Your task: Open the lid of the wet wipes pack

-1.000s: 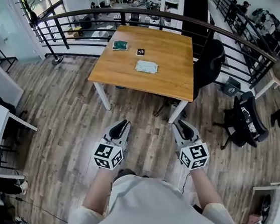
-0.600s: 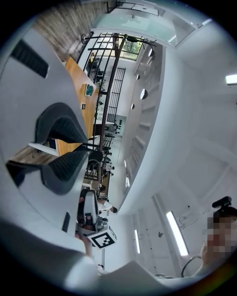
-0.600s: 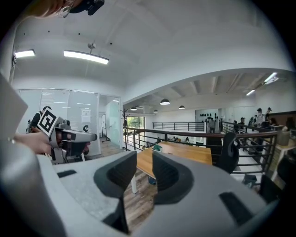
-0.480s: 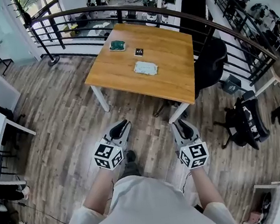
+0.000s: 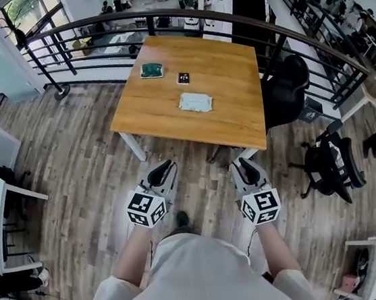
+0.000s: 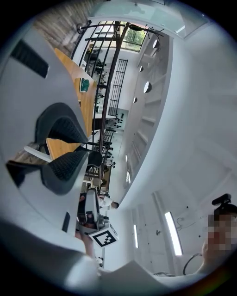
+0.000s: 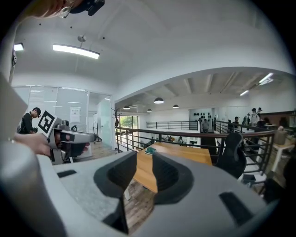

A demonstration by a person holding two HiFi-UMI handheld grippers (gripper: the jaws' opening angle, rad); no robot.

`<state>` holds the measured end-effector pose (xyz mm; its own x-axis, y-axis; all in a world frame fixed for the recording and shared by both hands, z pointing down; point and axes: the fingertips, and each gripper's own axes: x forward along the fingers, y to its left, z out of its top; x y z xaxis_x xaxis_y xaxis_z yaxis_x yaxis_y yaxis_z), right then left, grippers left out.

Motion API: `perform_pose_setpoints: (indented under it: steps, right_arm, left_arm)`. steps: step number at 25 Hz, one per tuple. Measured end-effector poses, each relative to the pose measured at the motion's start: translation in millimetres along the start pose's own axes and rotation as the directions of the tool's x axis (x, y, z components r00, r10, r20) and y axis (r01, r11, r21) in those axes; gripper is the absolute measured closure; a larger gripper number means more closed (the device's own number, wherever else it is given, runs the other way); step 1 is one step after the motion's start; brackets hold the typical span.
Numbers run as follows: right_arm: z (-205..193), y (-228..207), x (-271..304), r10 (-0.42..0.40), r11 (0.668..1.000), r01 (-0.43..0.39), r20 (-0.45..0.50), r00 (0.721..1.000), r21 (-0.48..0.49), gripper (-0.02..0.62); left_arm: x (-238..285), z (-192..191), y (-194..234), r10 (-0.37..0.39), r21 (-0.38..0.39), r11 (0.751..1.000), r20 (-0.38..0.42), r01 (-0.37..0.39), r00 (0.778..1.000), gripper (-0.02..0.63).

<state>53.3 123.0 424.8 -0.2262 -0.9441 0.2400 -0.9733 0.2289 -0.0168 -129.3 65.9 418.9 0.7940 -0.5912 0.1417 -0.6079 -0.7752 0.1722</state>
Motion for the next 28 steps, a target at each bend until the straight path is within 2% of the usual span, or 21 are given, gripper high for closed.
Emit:
perform_pose_setpoints:
  steps: [6,13,28]
  right_arm:
    - [15.3,-2.3,53.7,-0.035,0.999,0.035,-0.001,0.999,0.003,0.503]
    - [21.9,-0.5,91.3,-0.075,0.997,0.075,-0.007,0.997,0.017,0.503]
    - [9.1,-26.0,140.6,-0.083,0.996,0.084,-0.045,0.996,0.020,0.503]
  left_arm:
    - [30.1,14.8,50.0,-0.040,0.005,0.999,-0.007,0.040,0.999,0.555]
    - [50.7,23.6,88.3,-0.085,0.013,0.996,-0.022,0.085,0.996,0.555]
    - [93.8,12.9,124.1,-0.098,-0.011,0.995,-0.038,0.097,0.995,0.555]
